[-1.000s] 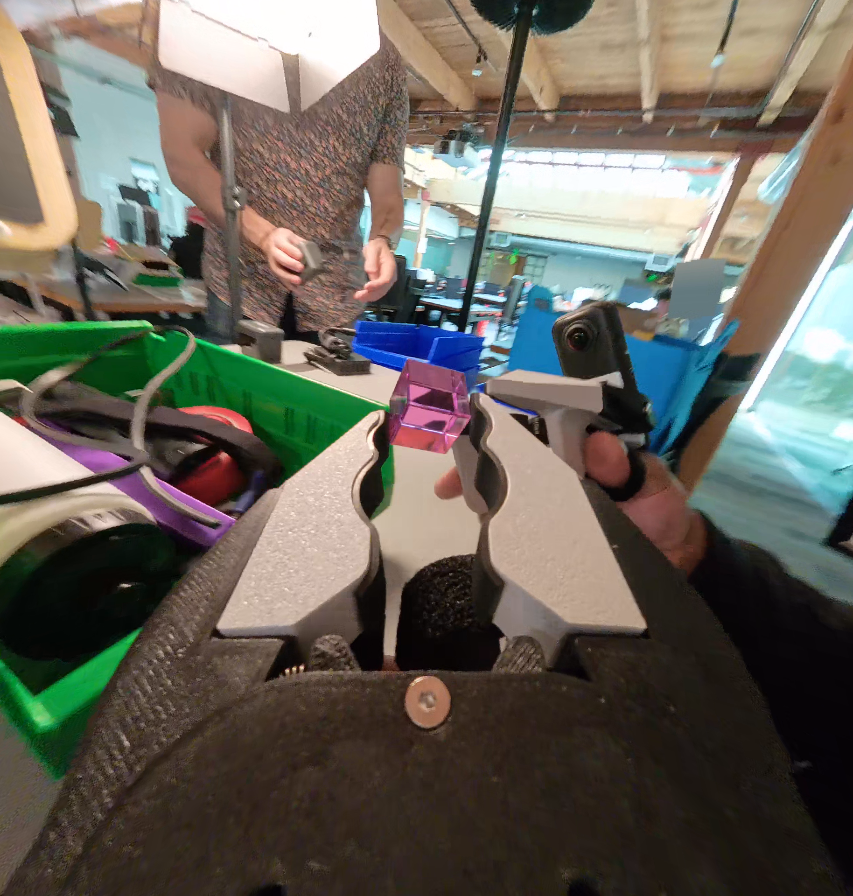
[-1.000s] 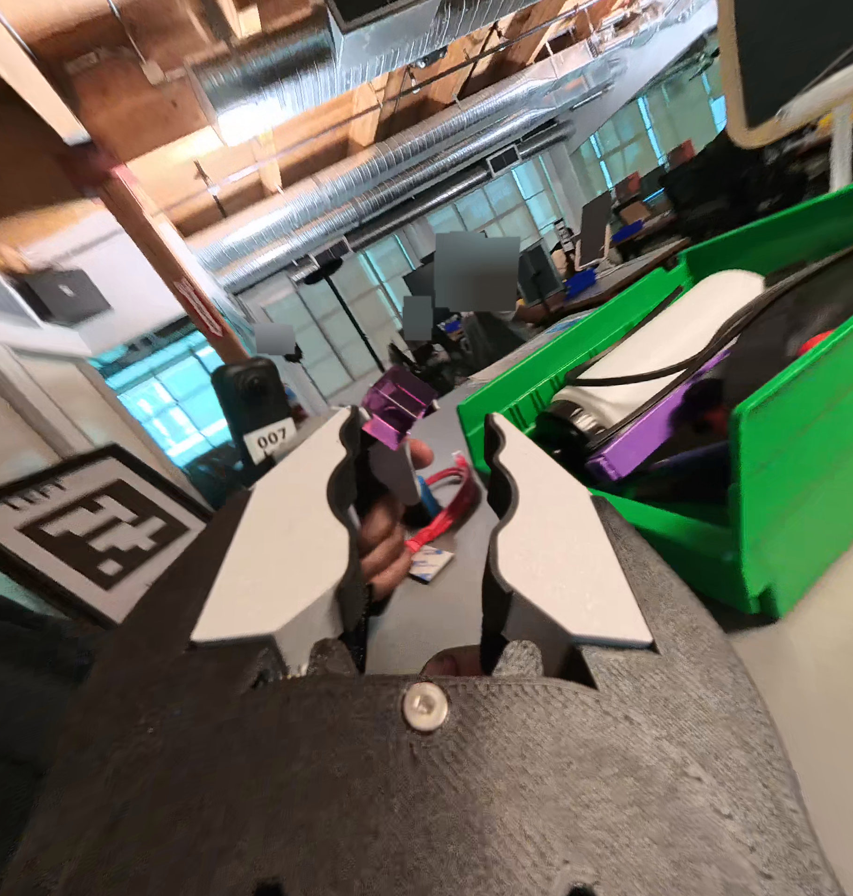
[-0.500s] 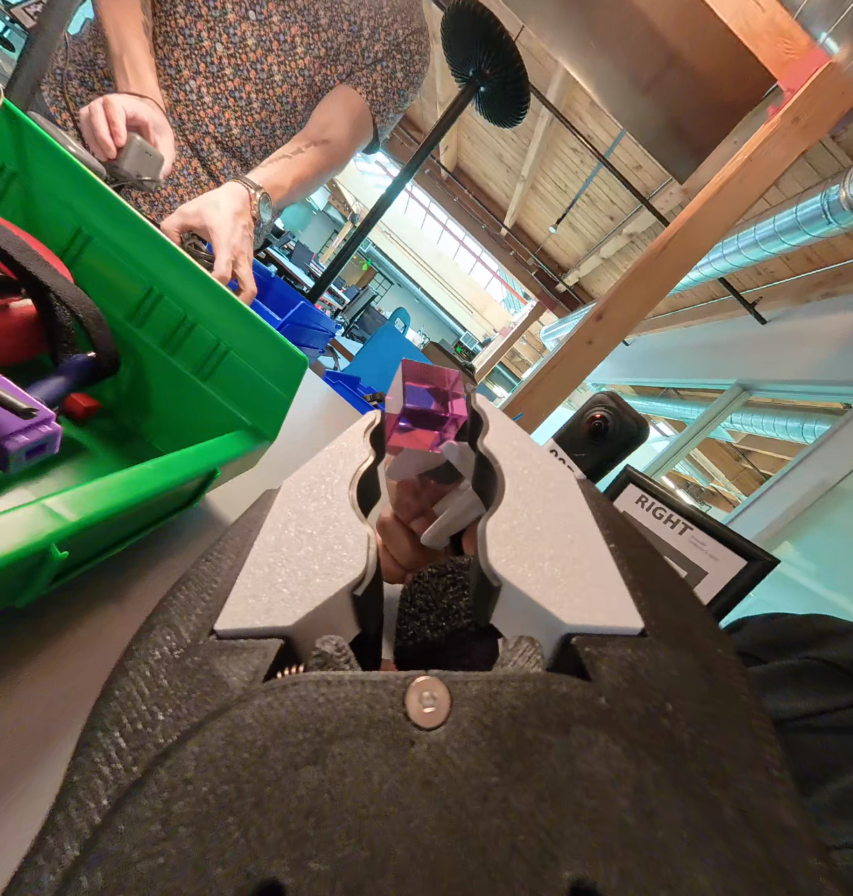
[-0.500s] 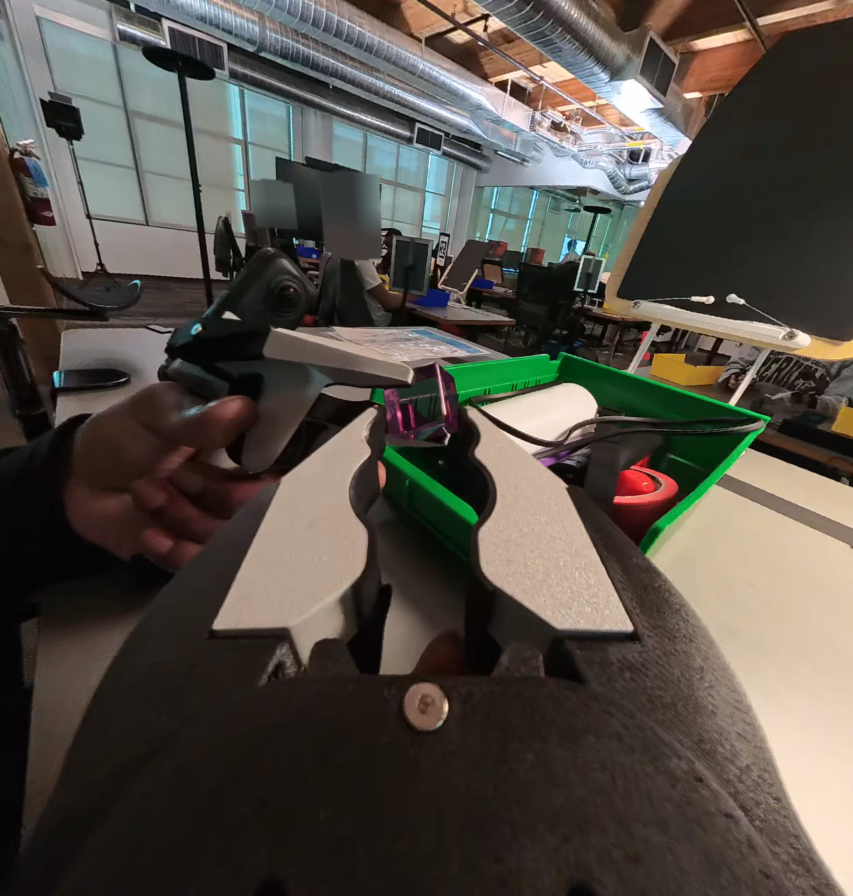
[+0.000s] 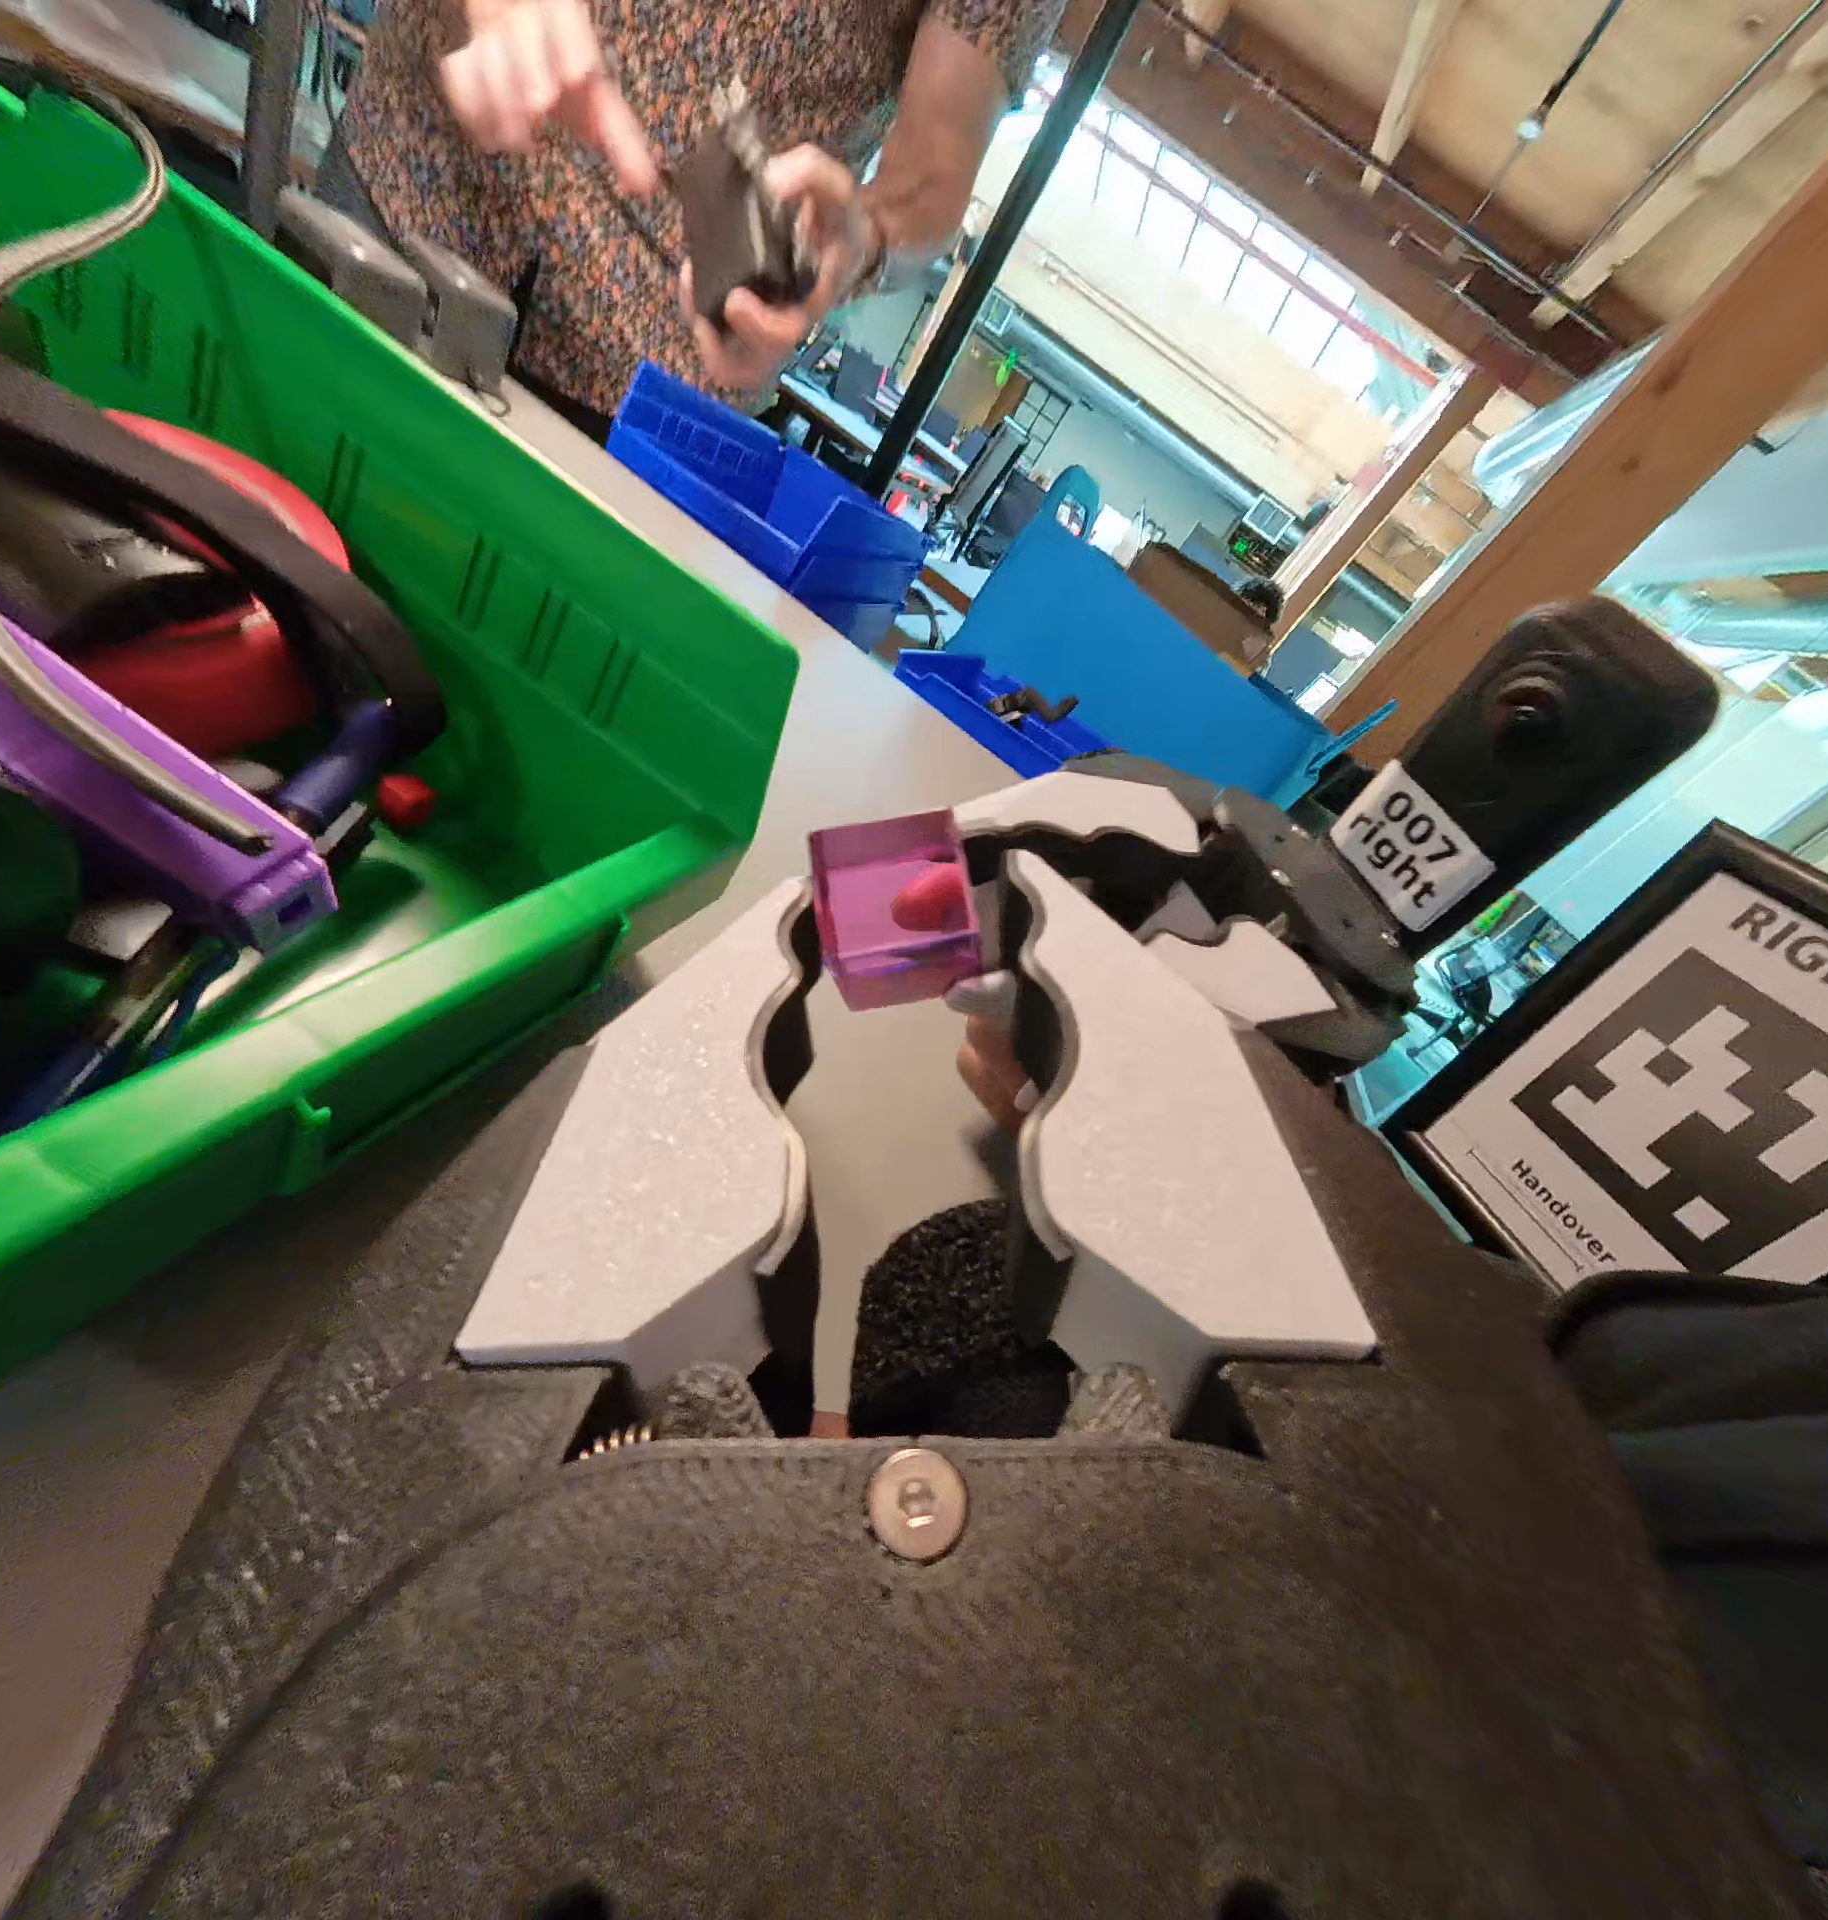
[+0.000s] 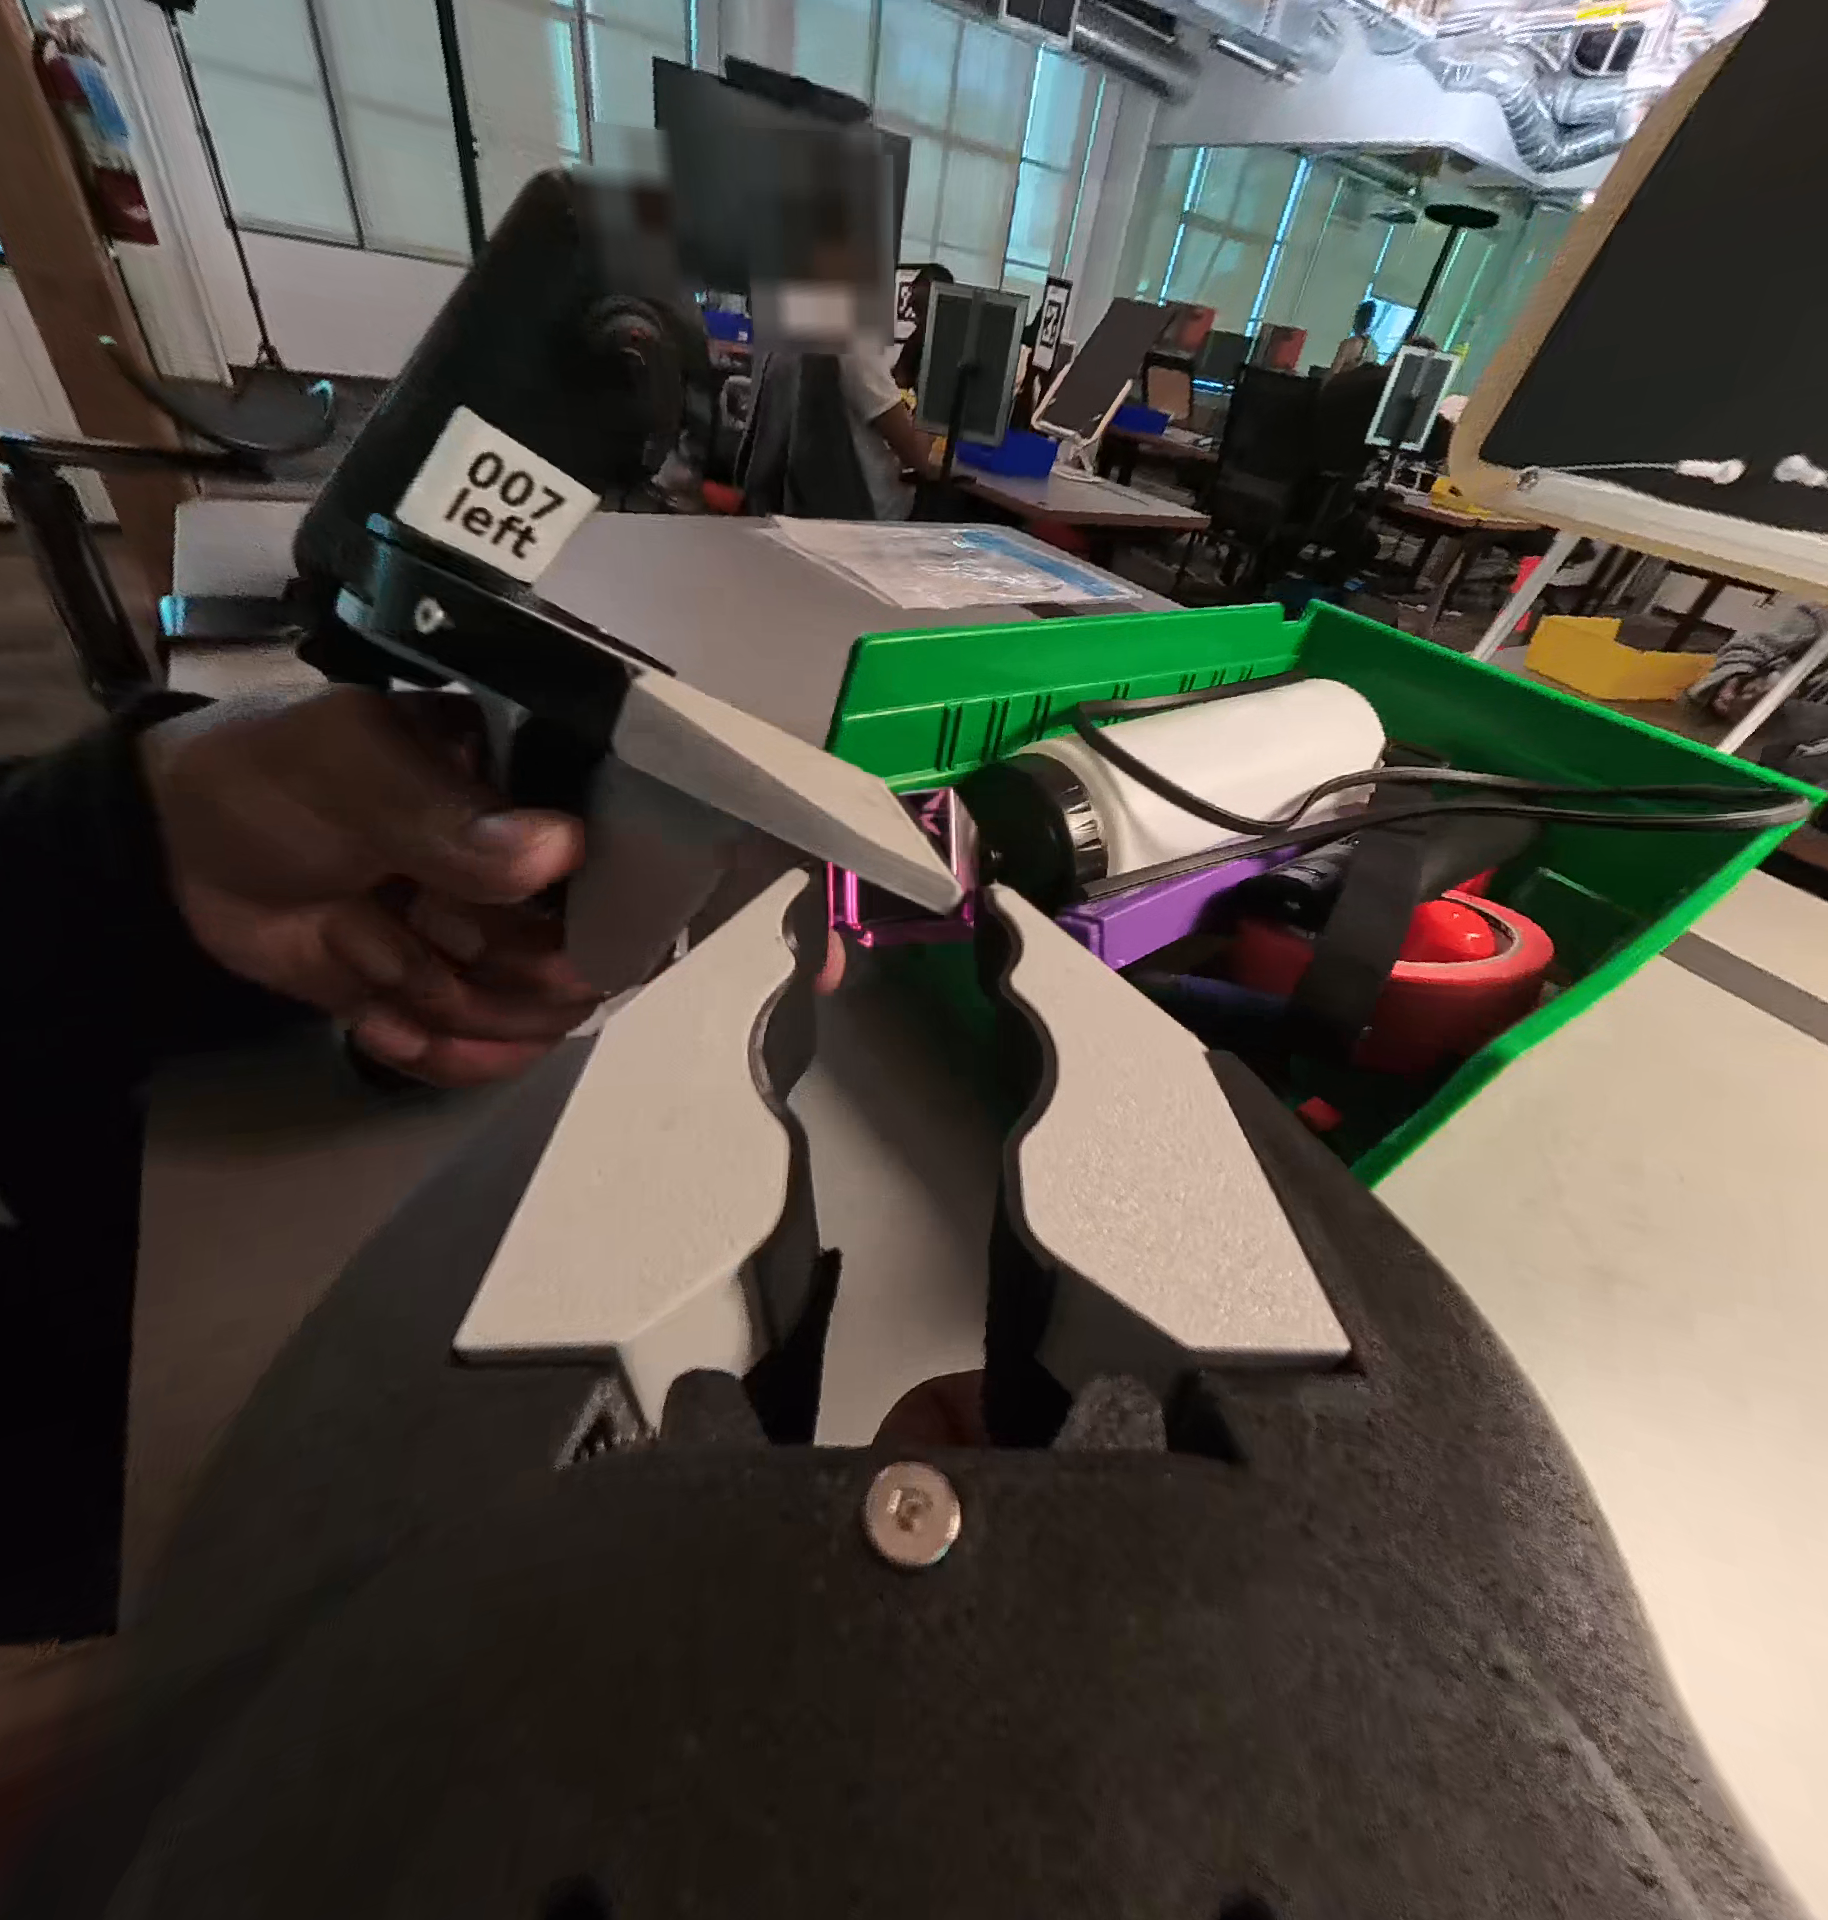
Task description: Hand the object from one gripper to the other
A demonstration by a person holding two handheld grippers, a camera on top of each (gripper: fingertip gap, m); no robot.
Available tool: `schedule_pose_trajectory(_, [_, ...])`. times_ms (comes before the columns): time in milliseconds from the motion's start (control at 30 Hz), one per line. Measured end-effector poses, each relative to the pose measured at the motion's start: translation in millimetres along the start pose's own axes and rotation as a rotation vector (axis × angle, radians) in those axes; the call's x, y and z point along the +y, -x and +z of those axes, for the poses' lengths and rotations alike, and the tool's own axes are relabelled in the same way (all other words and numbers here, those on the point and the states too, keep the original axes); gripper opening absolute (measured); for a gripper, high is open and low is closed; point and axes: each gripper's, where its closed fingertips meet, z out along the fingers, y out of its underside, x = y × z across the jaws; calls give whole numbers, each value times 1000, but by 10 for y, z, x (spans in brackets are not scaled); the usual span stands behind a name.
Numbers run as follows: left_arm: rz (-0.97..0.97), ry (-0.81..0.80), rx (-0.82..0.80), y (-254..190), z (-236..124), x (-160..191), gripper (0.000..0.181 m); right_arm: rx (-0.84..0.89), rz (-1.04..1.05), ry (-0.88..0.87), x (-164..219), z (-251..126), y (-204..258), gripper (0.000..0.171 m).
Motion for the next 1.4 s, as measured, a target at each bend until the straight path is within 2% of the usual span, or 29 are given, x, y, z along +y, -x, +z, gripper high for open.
schedule_pose_trajectory(133, [-76,-25,50,-16,-25,-31,29,6,-7,-39,-65,-14,9,31])
schedule_pose_trajectory(200, [-141,-115,97,-41,-74,-163,29,25,65,-78,-121,-28,-31,43])
schedule_pose_trajectory(300, [-249,-236,182,-82,-157,-333,28,26,87,-113,-167,-26,34,50])
schedule_pose_trajectory(500, [-387,-353,253,-92,-192,-435,30,121,-37,-154,-273,0,96,40])
schedule_pose_trajectory(1067, [-407,-219,305,-286,-10,-200,29,175,-175,-150,-269,-3,10,32])
schedule_pose_trajectory(1200, [-276,-231,244,-253,-116,-298,38,130,4,-201,-314,-76,-62,30])
schedule_pose_trajectory(1400, [-66,-280,210,-269,-345,-481,44,-135,534,-329,-383,-178,-144,30])
